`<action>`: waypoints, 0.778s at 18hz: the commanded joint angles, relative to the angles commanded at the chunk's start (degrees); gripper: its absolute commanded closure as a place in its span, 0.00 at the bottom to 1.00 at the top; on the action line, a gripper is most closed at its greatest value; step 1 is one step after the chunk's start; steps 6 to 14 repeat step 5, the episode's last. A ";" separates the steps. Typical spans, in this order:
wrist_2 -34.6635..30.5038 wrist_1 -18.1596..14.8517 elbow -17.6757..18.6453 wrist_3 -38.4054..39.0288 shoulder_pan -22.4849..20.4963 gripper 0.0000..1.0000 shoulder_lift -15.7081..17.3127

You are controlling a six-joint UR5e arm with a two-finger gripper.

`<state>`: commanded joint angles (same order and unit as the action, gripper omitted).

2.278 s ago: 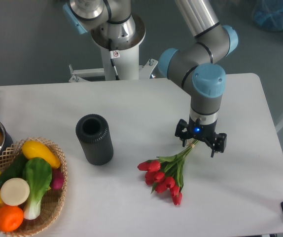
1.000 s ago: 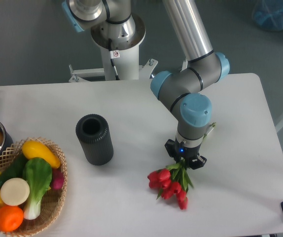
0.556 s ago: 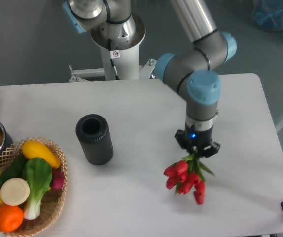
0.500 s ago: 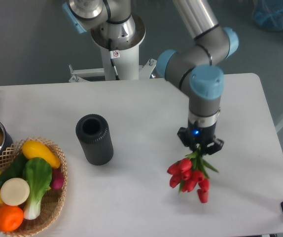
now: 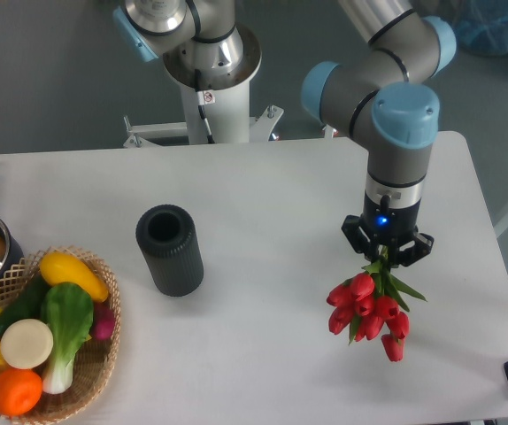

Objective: Pick up the flowers from the table
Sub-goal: 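Lift the gripped tulip bunch up off the table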

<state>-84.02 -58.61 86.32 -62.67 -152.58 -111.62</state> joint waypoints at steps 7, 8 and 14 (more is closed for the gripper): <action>-0.44 -2.83 -1.41 -1.67 0.00 1.00 0.18; -0.44 -2.83 -1.41 -1.67 0.00 1.00 0.18; -0.44 -2.83 -1.41 -1.67 0.00 1.00 0.18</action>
